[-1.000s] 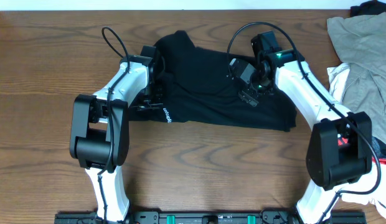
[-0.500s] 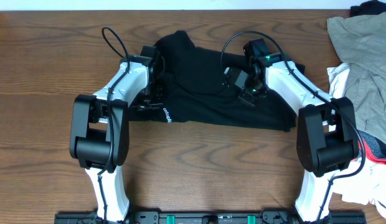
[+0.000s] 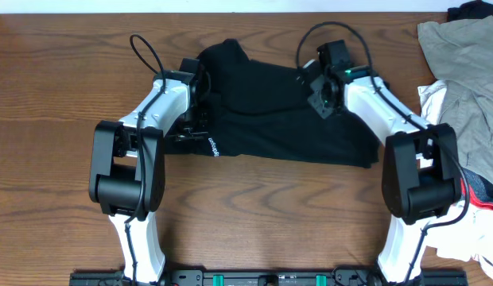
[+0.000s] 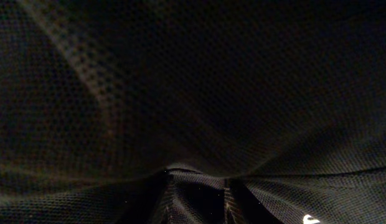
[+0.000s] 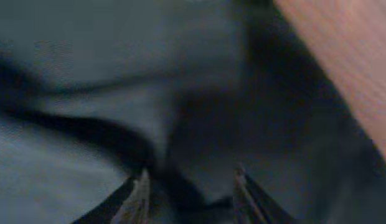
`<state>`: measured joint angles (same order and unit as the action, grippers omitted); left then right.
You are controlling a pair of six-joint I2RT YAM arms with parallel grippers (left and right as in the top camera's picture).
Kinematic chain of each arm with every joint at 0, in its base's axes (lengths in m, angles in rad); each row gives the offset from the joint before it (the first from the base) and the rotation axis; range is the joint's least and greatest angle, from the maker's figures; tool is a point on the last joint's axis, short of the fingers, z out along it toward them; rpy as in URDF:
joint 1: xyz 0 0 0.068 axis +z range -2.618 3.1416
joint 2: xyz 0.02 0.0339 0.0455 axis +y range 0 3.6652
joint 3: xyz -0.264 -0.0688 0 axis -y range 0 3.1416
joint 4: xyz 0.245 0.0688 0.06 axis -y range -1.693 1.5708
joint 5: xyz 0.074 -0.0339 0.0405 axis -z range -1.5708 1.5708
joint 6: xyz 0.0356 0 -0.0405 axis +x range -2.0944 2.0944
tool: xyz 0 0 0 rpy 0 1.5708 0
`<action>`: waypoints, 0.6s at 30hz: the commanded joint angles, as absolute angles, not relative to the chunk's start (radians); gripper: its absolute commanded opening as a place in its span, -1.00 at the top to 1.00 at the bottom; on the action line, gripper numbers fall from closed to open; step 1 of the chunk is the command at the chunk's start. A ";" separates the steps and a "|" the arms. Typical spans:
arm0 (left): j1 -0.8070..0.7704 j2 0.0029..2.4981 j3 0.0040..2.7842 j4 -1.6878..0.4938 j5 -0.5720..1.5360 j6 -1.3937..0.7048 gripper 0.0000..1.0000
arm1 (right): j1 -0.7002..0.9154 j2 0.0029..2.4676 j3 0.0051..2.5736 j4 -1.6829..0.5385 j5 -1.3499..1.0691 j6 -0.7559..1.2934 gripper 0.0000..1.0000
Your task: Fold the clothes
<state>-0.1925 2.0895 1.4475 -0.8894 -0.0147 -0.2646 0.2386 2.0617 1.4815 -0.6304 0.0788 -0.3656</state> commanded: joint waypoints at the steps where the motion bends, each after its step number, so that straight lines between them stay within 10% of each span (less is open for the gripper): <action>1: -0.186 2.093 1.430 -0.874 -0.026 -0.266 0.41 | 0.212 2.065 1.479 -0.624 0.117 -0.213 0.11; 18: -0.186 2.093 1.430 -0.873 -0.027 -0.266 0.40 | 0.253 1.879 1.490 -0.873 -0.017 -0.156 0.34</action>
